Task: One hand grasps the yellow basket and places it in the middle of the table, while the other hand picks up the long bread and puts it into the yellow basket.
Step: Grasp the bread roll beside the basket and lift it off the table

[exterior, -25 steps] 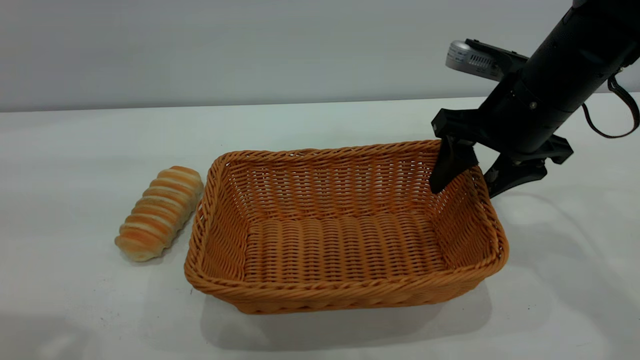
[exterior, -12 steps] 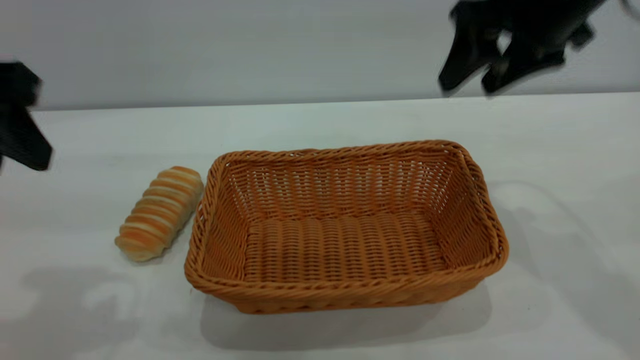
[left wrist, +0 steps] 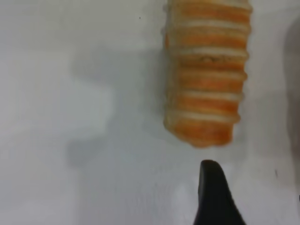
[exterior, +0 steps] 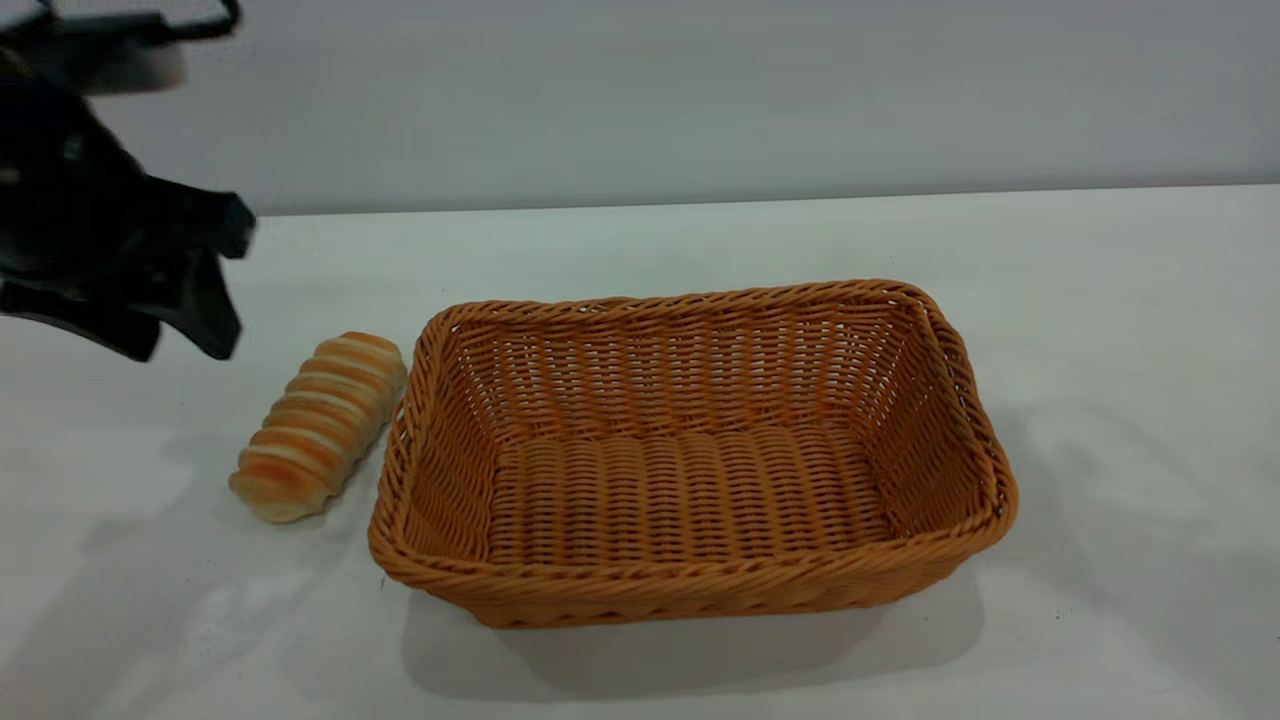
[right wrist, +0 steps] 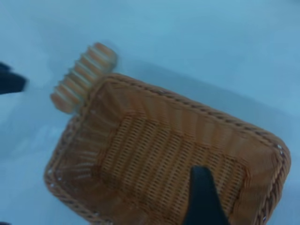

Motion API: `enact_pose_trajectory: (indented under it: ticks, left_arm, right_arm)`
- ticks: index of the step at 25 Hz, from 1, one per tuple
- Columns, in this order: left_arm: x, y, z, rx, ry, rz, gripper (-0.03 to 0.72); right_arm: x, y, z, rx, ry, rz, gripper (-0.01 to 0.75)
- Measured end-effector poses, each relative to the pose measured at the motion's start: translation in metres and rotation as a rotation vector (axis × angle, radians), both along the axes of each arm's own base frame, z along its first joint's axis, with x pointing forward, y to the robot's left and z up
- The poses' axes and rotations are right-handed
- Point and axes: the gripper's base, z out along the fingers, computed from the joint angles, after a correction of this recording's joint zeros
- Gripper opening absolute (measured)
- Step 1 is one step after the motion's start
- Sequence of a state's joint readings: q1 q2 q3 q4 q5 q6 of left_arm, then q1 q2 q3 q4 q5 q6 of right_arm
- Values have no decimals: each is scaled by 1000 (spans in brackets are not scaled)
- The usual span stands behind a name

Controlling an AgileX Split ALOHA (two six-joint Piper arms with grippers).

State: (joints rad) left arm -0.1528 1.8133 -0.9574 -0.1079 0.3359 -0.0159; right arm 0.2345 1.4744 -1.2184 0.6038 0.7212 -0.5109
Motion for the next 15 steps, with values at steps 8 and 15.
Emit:
enact_pose_trajectory:
  ticks: [8, 15]
  left_arm:
    - [39, -6, -50, 19, 76, -25, 478]
    - [61, -9, -83, 30, 111, -48, 478]
  right_arm:
    - [-65, -9, 50, -14, -29, 130, 558]
    - [-104, -14, 64, -46, 16, 245, 558]
